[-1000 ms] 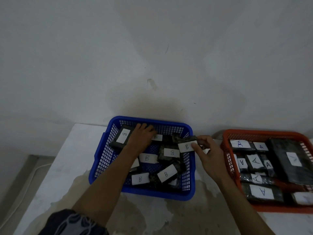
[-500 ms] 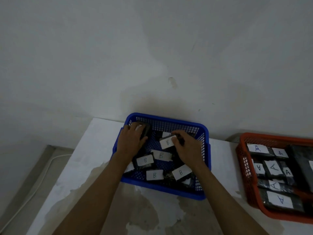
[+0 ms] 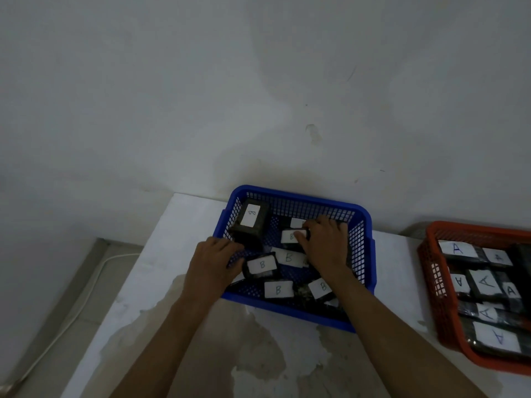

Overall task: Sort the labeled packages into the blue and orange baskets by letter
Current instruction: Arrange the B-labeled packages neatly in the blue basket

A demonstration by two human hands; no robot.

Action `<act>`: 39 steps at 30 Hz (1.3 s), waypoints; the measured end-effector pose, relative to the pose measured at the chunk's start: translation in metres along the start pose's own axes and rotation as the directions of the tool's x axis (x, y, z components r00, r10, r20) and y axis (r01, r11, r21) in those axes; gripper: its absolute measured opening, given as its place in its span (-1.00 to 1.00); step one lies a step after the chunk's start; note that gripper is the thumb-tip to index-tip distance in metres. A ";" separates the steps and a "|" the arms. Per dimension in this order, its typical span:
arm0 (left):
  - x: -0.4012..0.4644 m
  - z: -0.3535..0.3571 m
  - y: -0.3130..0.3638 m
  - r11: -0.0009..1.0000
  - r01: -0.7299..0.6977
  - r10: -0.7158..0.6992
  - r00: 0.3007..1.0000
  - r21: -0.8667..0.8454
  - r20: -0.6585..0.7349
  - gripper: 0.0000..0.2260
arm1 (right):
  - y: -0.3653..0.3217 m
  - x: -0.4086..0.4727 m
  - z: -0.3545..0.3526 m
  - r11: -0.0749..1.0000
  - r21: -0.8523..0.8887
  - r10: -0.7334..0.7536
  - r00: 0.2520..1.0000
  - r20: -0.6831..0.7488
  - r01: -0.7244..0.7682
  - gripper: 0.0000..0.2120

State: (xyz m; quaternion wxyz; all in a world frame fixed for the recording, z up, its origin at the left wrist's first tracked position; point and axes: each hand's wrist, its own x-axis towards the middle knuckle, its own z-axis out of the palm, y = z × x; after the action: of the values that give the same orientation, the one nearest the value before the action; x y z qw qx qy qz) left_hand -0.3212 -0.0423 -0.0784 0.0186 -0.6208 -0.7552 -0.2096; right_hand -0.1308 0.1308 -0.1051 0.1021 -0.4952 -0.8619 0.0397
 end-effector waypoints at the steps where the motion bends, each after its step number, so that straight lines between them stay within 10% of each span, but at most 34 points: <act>1: -0.007 -0.002 -0.002 0.999 -0.021 0.020 0.999 0.042 0.043 -0.74 | -0.001 0.001 0.001 1.000 0.021 0.012 1.000 0.005 -0.012 -0.69; 8: -0.003 -0.013 0.003 0.916 -0.119 -0.034 0.928 0.382 0.370 -0.67 | -0.008 0.000 0.011 0.957 0.257 0.135 0.990 0.024 -0.137 -0.78; 15: 0.011 0.007 -0.002 0.877 -0.180 -0.074 0.866 0.446 0.494 -0.62 | -0.016 -0.010 0.005 0.978 0.178 -0.083 0.988 -0.130 0.106 -0.82; 21: 0.008 0.008 -0.004 0.906 -0.160 -0.009 0.918 0.391 0.395 -0.70 | -0.034 -0.026 0.009 0.897 0.192 -0.441 0.829 0.344 0.397 -0.51; 31: 0.022 0.005 -0.001 0.853 -0.222 0.089 0.954 0.472 0.288 -0.78 | -0.025 -0.021 0.004 0.886 -0.103 -0.392 0.849 0.354 0.452 -0.52; 39: 0.024 0.017 -0.001 0.884 -0.176 0.071 0.966 0.434 0.247 -0.86 | -0.042 -0.023 0.007 0.863 0.113 -0.498 0.786 0.367 0.493 -0.52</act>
State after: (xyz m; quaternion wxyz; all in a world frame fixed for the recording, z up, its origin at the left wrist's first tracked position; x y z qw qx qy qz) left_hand -0.3233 -0.0141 -0.0875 0.0906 -0.6661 -0.7390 0.0447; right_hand -0.1562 0.0901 -0.1077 -0.0590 -0.2337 -0.9640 0.1126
